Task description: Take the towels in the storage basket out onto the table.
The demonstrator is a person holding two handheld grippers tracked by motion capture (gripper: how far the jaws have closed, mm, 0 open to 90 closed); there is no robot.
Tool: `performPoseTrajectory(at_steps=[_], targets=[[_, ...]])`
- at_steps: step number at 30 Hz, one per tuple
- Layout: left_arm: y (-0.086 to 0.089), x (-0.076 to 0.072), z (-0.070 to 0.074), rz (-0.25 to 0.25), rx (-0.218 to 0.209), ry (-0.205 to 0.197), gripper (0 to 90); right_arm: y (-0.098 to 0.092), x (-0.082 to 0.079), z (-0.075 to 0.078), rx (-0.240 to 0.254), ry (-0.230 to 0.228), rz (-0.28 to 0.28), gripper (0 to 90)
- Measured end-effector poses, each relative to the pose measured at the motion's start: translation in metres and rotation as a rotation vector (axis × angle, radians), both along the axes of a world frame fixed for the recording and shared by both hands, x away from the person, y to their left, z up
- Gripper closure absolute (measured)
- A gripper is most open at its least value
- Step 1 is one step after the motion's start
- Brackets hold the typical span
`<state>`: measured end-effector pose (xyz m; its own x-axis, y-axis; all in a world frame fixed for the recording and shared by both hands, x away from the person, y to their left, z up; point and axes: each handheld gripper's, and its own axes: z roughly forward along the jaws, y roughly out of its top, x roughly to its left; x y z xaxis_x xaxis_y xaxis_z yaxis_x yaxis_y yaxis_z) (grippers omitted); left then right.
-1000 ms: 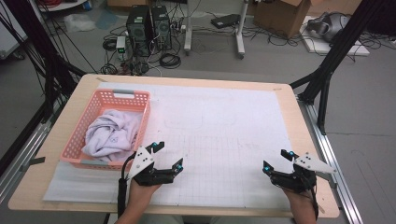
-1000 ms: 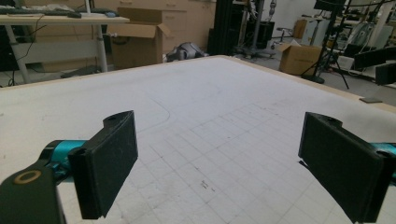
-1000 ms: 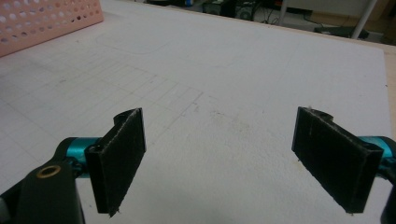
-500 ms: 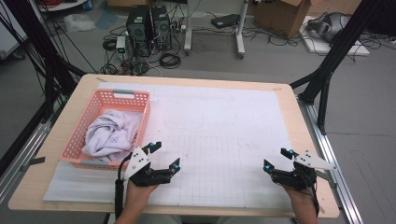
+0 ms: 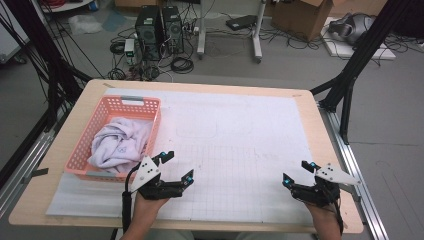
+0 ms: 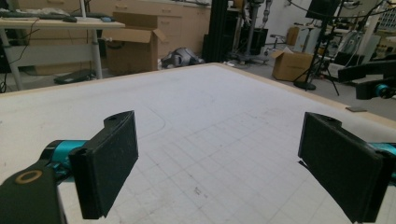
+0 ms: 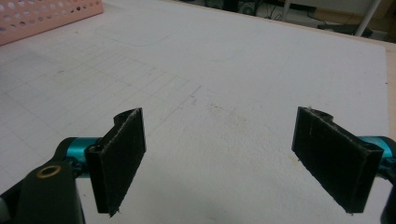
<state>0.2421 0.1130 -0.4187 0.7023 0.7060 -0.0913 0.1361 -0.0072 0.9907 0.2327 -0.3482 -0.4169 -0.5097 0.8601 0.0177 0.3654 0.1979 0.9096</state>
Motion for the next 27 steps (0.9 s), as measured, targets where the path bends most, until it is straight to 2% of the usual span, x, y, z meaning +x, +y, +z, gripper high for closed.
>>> performPoseTrajectory(at_steps=[3,6,14,19,22,27], targets=[[0.003,0.0,0.009,-0.005,0.007,0.003,12.5,-0.002,-0.001,0.0,0.002,-0.004,0.0,16.2],[0.011,0.004,0.018,-0.022,-0.007,0.012,15.9,-0.003,-0.001,0.0,0.001,0.0,-0.006,16.3],[0.037,0.012,0.041,0.023,-0.032,0.002,16.4,-0.005,-0.003,0.0,-0.006,0.004,-0.015,16.3],[0.055,0.017,0.056,0.058,-0.016,-0.018,16.4,-0.006,-0.002,0.001,-0.005,-0.004,-0.018,16.2],[0.064,0.02,0.062,0.077,-0.022,-0.015,16.2,-0.004,-0.002,0.001,-0.006,-0.002,-0.009,16.3],[0.082,0.026,0.071,0.124,0.007,-0.012,16.2,-0.003,-0.002,0.001,-0.004,0.001,-0.004,16.2]])
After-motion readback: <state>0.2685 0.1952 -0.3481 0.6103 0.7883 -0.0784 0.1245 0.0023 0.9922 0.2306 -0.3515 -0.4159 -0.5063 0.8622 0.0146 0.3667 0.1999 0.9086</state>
